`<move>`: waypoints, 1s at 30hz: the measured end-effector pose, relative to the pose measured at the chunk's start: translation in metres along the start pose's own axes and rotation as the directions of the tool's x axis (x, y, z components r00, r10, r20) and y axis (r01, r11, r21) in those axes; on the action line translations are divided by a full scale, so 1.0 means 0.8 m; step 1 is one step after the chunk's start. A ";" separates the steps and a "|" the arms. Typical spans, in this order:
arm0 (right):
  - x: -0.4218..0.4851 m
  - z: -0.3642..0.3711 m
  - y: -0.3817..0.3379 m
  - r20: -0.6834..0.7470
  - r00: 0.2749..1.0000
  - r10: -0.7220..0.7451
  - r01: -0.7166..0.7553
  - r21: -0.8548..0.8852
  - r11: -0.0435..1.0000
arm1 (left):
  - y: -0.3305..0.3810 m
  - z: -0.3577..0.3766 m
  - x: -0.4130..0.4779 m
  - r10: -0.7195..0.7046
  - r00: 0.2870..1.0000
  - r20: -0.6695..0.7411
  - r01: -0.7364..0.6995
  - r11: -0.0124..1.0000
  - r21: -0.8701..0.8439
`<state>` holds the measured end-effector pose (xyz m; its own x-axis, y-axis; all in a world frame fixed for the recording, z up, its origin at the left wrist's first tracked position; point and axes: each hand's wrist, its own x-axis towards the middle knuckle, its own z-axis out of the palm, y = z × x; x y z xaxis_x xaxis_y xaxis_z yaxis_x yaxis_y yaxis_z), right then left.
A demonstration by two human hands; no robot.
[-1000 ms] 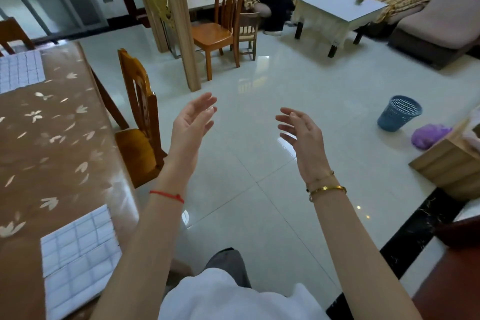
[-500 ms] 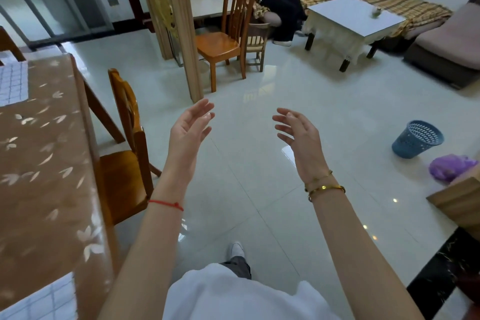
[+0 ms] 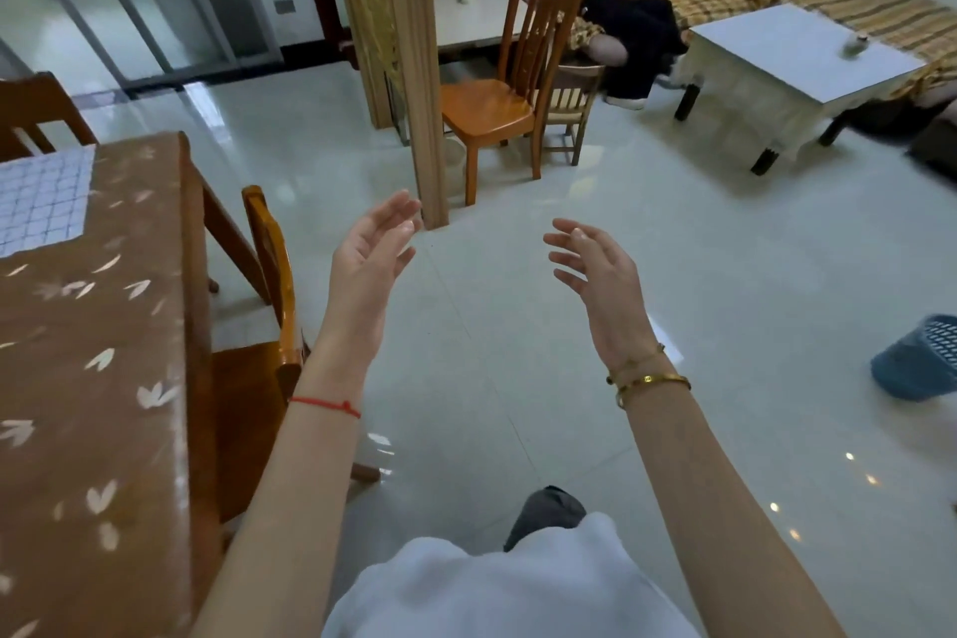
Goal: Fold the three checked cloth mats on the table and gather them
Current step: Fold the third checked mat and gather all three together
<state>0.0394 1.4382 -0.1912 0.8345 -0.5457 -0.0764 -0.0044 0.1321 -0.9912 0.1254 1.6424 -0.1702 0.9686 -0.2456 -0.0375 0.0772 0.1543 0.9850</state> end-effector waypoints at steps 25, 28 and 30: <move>0.476 0.215 -0.020 0.438 0.896 0.070 -0.032 -0.093 0.995 | 0.017 -0.024 0.388 0.053 0.885 -0.462 -0.072 0.997 -0.025; 0.516 0.246 -0.012 0.472 0.877 0.088 -0.046 -0.099 0.994 | 0.014 -0.039 0.426 0.047 0.867 -0.496 -0.075 0.997 -0.036; 0.541 0.267 -0.007 0.493 0.866 0.084 -0.046 -0.090 0.995 | 0.013 -0.049 0.451 0.049 0.860 -0.508 -0.077 0.996 -0.034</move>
<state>0.5180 1.3781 -0.1957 0.9938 -0.0538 -0.0968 -0.0923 0.0814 -0.9924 0.4846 1.5931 -0.1799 0.9567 0.2827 -0.0698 0.0107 0.2055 0.9786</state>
